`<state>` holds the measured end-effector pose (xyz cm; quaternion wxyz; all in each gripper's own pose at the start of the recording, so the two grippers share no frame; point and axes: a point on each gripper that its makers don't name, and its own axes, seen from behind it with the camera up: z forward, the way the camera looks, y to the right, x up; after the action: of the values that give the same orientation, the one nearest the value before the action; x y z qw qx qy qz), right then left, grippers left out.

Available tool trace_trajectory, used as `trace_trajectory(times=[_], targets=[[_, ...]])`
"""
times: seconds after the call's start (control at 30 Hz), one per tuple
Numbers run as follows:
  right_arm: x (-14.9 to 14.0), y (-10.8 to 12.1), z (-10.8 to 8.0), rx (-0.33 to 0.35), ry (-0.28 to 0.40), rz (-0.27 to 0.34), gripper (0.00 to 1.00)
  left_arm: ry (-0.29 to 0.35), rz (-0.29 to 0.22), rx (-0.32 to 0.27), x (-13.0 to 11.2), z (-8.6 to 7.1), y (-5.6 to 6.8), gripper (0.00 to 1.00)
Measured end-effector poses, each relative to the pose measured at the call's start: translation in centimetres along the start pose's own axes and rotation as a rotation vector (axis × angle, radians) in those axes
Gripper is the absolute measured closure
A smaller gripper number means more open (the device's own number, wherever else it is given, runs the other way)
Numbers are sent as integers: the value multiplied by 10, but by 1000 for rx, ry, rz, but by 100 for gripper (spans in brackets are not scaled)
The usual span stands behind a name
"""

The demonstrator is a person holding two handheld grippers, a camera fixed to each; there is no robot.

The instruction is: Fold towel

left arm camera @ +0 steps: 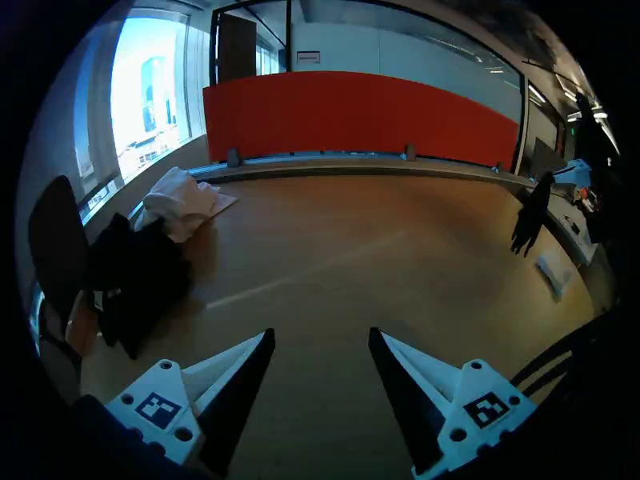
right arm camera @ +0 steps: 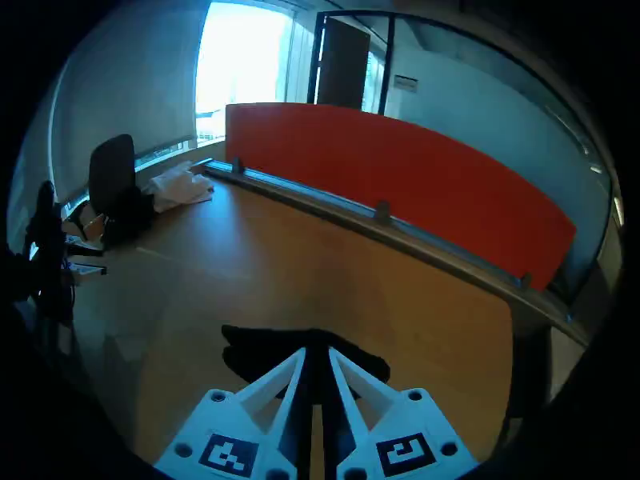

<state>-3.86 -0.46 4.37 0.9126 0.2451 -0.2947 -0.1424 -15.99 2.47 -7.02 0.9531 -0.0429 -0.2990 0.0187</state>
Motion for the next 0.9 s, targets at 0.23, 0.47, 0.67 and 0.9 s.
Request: trace_trajectory(times=[0.23,0.47,0.67,0.9], targets=[[-23,51,-12,-60,-33,43,96,-5,10,0,2,3,3,13],[-52,88,-18,-101,-91,61,96,-9,18,-4,4,6,8,13],[-68,108,-22,-120,-125,77,96,-10,36,-6,6,7,13,13],[-80,117,-27,-128,-145,89,96,-10,39,-7,8,7,16,13]])
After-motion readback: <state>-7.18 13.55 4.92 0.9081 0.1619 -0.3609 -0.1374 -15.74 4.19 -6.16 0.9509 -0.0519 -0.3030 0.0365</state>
